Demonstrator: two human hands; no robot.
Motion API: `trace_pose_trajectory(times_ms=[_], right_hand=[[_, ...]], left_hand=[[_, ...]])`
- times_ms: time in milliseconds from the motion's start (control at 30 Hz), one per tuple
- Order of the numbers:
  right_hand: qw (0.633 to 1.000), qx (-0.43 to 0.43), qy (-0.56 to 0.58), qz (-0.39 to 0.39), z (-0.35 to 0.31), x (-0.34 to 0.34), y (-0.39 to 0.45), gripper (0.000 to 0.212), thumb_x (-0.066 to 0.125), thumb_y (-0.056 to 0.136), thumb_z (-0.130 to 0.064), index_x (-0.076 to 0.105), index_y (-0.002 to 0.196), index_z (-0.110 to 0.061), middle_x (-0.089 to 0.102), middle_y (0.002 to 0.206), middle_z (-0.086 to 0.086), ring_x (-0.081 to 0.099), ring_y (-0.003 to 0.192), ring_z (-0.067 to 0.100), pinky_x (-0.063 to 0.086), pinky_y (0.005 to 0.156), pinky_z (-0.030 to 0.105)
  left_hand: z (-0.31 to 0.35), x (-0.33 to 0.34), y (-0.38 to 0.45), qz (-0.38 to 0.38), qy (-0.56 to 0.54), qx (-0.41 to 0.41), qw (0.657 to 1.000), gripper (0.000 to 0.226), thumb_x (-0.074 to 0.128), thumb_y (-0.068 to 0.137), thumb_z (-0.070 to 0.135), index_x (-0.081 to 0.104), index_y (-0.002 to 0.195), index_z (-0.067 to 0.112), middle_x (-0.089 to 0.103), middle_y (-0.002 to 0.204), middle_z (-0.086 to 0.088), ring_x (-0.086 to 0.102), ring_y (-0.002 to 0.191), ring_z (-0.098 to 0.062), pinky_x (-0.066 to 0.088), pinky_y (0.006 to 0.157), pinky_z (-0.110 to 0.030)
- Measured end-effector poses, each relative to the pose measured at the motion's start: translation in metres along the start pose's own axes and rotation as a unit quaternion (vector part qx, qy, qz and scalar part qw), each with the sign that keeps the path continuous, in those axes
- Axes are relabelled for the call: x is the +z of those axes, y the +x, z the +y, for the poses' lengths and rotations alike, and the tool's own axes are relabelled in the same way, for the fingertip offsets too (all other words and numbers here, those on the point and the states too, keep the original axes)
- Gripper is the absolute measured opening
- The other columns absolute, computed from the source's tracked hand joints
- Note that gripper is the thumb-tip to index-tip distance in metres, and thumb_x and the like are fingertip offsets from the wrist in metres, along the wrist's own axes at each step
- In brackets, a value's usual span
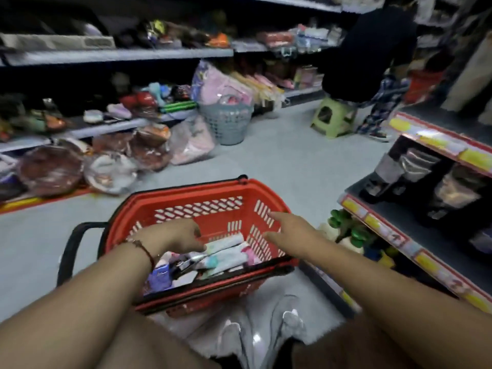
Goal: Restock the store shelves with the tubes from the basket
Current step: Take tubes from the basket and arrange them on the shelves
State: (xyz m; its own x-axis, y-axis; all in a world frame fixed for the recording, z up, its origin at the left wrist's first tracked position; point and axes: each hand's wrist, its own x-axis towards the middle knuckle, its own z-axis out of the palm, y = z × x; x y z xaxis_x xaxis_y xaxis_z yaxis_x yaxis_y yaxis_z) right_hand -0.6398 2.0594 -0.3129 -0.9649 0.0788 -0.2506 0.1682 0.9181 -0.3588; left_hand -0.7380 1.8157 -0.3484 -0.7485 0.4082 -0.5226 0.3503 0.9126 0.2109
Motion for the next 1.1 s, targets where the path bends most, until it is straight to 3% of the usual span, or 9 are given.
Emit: trace_pose_trajectory(times_ms=[133, 267, 333, 500, 700, 800, 900, 1000, 1100], right_hand=[[0.997, -0.02, -0.039, -0.069, -0.011, 0.043, 0.054, 0.068, 0.059, 0.093, -0.037, 0.034, 0.152, -0.013, 0.039, 0.155, 0.007, 0.039, 0.141, 0.022, 0.032, 0.114, 0.029], [0.983, -0.015, -0.101, -0.15, -0.01, 0.09, 0.096, 0.059, 0.058, 0.092, -0.035, 0.044, 0.144, -0.012, 0.05, 0.145, 0.009, 0.05, 0.13, 0.027, 0.042, 0.105, 0.035], [0.971, -0.016, -0.131, -0.198, -0.008, 0.112, 0.116, 0.061, 0.059, 0.092, -0.036, 0.043, 0.145, -0.012, 0.049, 0.146, 0.009, 0.049, 0.13, 0.028, 0.042, 0.105, 0.034], [0.949, -0.011, -0.157, -0.271, 0.001, 0.163, 0.169, 0.063, 0.06, 0.092, -0.036, 0.042, 0.146, -0.009, 0.046, 0.149, 0.011, 0.046, 0.133, 0.028, 0.041, 0.107, 0.035], [0.918, -0.039, -0.235, -0.318, 0.024, 0.221, 0.215, 0.051, 0.055, 0.094, -0.038, 0.051, 0.138, -0.011, 0.052, 0.142, 0.012, 0.05, 0.128, 0.029, 0.042, 0.105, 0.034], [0.893, -0.073, -0.291, -0.336, 0.037, 0.241, 0.232, 0.049, 0.054, 0.091, -0.04, 0.054, 0.131, -0.013, 0.058, 0.132, 0.011, 0.057, 0.12, 0.029, 0.046, 0.101, 0.038], [0.881, -0.135, -0.343, -0.297, 0.043, 0.246, 0.244, 0.051, 0.065, 0.086, -0.034, 0.052, 0.131, -0.015, 0.06, 0.125, 0.009, 0.06, 0.113, 0.027, 0.051, 0.095, 0.038], [0.865, -0.172, -0.374, -0.286, 0.045, 0.247, 0.253, 0.045, 0.071, 0.084, -0.034, 0.058, 0.124, -0.016, 0.066, 0.118, 0.005, 0.064, 0.106, 0.024, 0.052, 0.084, 0.035], [0.866, -0.14, -0.343, -0.336, 0.051, 0.248, 0.253, 0.047, 0.069, 0.085, -0.04, 0.06, 0.122, -0.012, 0.066, 0.116, 0.006, 0.063, 0.104, 0.024, 0.049, 0.08, 0.033]], left_hand=[[-0.044, 0.019, 0.023, -0.005, 0.014, -0.05, 0.999, 0.044, 0.058, 0.087, 0.042, 0.064, 0.124, 0.018, 0.066, 0.126, -0.006, 0.062, 0.112, -0.026, 0.05, 0.09, -0.03], [-0.065, 0.05, 0.054, -0.119, 0.012, -0.095, 0.988, 0.034, 0.061, 0.087, 0.044, 0.07, 0.099, 0.013, 0.066, 0.099, -0.005, 0.061, 0.082, -0.024, 0.051, 0.065, -0.026], [-0.067, 0.057, 0.069, -0.15, -0.004, -0.11, 0.983, 0.036, 0.063, 0.087, 0.044, 0.07, 0.103, 0.013, 0.063, 0.098, -0.005, 0.057, 0.077, -0.022, 0.046, 0.059, -0.024], [-0.08, 0.078, 0.114, -0.138, 0.024, -0.105, 0.985, 0.04, 0.06, 0.089, 0.041, 0.066, 0.118, 0.015, 0.067, 0.115, -0.005, 0.063, 0.098, -0.023, 0.048, 0.078, -0.03], [-0.092, 0.104, 0.162, -0.056, 0.116, -0.083, 0.988, 0.032, 0.056, 0.089, 0.045, 0.062, 0.106, 0.019, 0.061, 0.091, 0.002, 0.058, 0.082, -0.019, 0.045, 0.066, -0.028], [-0.09, 0.13, 0.176, -0.044, 0.103, -0.064, 0.992, 0.038, 0.061, 0.086, 0.051, 0.057, 0.109, 0.02, 0.064, 0.099, 0.0, 0.055, 0.082, -0.019, 0.04, 0.066, -0.026], [-0.09, 0.154, 0.183, 0.006, 0.094, -0.087, 0.992, 0.058, 0.069, 0.081, 0.053, 0.049, 0.121, 0.017, 0.063, 0.112, -0.002, 0.062, 0.095, -0.021, 0.041, 0.068, -0.028], [-0.097, 0.171, 0.188, 0.016, 0.063, -0.123, 0.99, 0.058, 0.069, 0.082, 0.05, 0.045, 0.122, 0.016, 0.065, 0.109, -0.001, 0.064, 0.09, -0.021, 0.043, 0.064, -0.029], [-0.106, 0.173, 0.192, 0.003, 0.022, -0.128, 0.992, 0.049, 0.065, 0.085, 0.045, 0.046, 0.118, 0.015, 0.064, 0.098, 0.0, 0.06, 0.08, -0.019, 0.04, 0.057, -0.027]])
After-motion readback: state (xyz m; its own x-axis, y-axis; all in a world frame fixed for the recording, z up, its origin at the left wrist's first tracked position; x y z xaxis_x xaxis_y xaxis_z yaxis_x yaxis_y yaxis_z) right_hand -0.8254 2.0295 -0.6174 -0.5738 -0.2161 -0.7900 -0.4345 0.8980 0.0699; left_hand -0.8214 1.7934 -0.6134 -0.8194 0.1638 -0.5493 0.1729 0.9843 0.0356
